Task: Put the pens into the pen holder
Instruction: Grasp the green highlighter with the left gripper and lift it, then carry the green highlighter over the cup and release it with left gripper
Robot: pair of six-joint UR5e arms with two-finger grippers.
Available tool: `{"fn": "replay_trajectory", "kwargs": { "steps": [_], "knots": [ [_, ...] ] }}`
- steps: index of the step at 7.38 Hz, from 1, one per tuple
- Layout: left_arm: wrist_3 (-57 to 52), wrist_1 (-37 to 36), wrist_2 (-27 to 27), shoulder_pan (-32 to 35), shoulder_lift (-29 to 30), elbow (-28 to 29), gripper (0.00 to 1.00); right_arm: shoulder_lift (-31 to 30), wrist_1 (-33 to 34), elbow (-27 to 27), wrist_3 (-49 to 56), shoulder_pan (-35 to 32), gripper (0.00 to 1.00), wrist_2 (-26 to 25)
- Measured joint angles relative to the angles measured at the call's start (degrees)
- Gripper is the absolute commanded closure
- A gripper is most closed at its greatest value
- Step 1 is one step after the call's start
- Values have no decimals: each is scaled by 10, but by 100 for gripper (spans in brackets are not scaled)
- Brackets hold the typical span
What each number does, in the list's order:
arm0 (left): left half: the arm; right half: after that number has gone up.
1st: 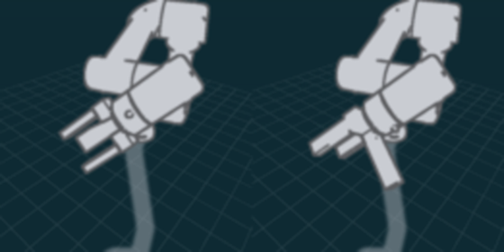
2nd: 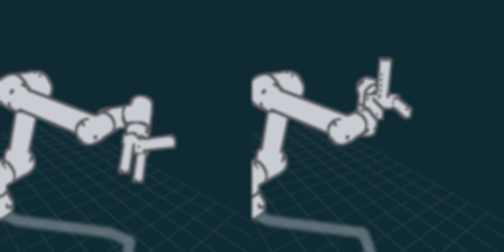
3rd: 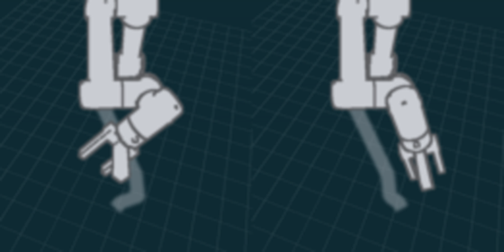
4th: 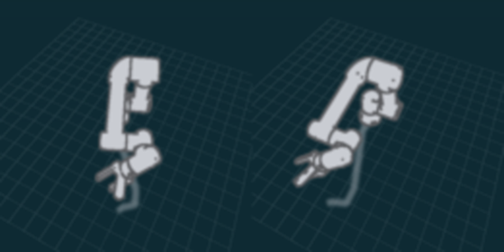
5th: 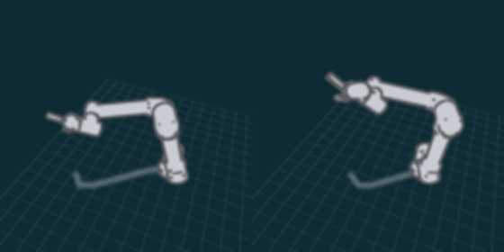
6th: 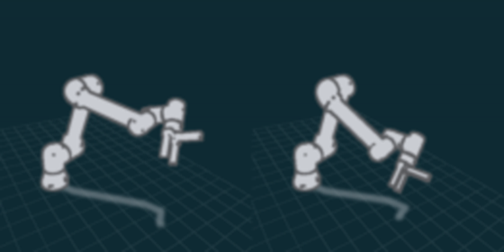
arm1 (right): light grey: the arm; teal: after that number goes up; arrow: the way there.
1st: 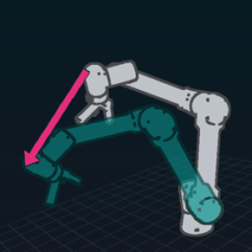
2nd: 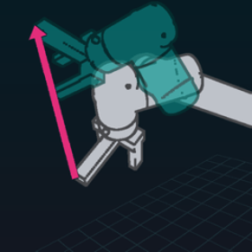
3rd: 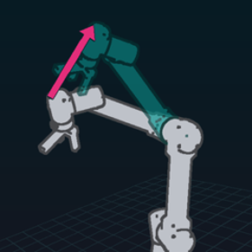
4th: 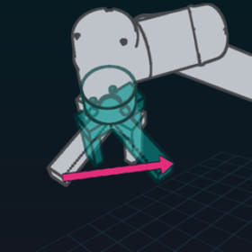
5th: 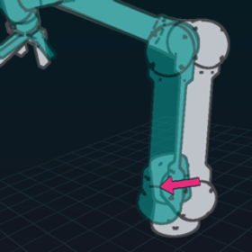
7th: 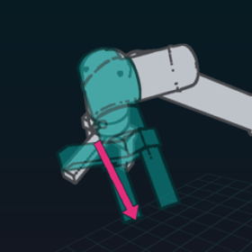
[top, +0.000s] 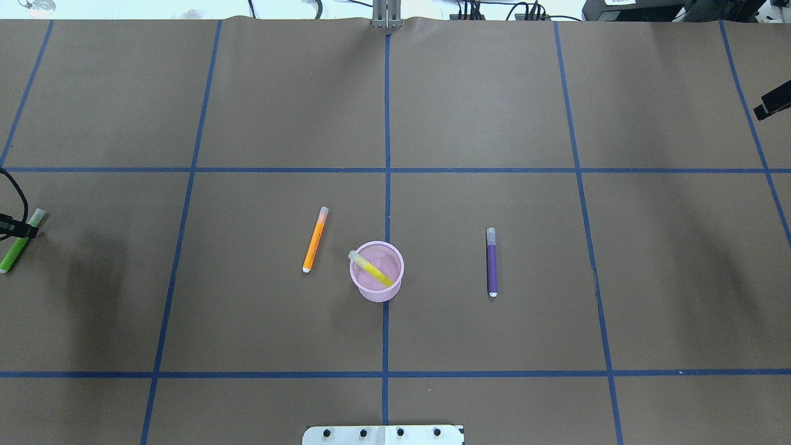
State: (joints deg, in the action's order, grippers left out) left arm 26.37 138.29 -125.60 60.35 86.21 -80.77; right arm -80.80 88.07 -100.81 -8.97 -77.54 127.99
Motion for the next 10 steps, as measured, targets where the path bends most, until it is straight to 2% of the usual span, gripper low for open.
{"fn": "replay_trajectory", "kwargs": {
  "steps": [2,3,7,10],
  "knots": [
    [0,0,0,-1,0,1,86,0,1,0,0,0,0,0],
    [0,0,0,0,0,1,99,-1,1,0,0,0,0,0],
    [-13,1,-17,1,4,-18,100,-1,0,0,0,-1,0,0],
    [-14,13,-31,7,36,-116,100,2,0,-2,-5,0,0,1]
  ]
}}
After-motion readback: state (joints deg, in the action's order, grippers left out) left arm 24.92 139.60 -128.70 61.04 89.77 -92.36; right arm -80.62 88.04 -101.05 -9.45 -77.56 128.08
